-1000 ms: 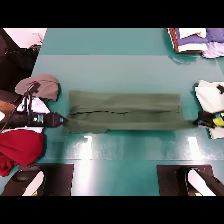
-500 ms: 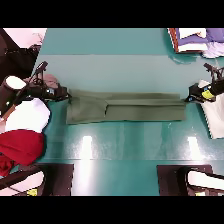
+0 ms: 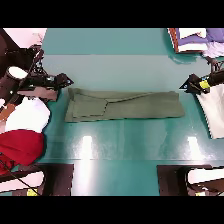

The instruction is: Fold the shirts.

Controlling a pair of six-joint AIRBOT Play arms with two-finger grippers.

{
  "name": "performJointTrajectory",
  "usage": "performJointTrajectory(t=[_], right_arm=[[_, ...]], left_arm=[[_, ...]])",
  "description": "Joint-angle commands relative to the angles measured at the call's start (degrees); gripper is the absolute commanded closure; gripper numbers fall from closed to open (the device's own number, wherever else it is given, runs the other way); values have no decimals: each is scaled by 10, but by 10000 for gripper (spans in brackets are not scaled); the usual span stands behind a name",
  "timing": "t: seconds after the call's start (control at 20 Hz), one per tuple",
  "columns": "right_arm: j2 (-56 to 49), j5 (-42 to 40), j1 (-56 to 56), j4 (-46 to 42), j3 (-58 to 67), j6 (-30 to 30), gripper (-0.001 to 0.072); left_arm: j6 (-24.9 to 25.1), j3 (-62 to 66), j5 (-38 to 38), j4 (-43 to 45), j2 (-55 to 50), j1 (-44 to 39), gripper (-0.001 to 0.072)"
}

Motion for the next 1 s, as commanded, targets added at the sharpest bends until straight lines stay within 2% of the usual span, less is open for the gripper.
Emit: performJointTrajectory(t=[0.0, 0.05, 0.1, 0.15, 0.35, 0.6, 0.65, 0.7, 0.85, 0.9, 0.95], right_arm=[[5, 34, -39, 23, -37, -57, 158], [11, 34, -53, 23, -62, -69, 70], [13, 35, -66, 24, -84, -78, 45], [11, 35, -78, 24, -103, -87, 37], [-16, 29, -89, 79, -150, -152, 37], [-50, -5, -71, 93, -150, -155, 42], [-54, -11, -64, 99, -150, -155, 61], [-54, -16, -57, 97, -151, -155, 156], [-54, -14, -38, 96, -150, -168, 578], [-54, -3, -38, 98, -150, -176, 660], [-53, 10, -38, 98, -150, -176, 694]], left_arm=[[0, 23, -71, -6, -3, 0, 283], [0, 23, -87, -6, -3, 0, 323], [0, 23, -96, -6, -3, 0, 551], [8, 22, -103, -6, -3, 0, 673], [8, 22, -92, -3, -3, -26, 673], [8, 22, -63, 10, -3, -75, 674], [7, 22, -60, 11, -5, -83, 682], [1, 23, -60, 11, -8, -91, 682], [-18, 23, -58, 11, -29, -119, 683], [-27, 24, -55, 10, -37, -130, 683], [-27, 27, -52, 9, -48, -142, 683]])
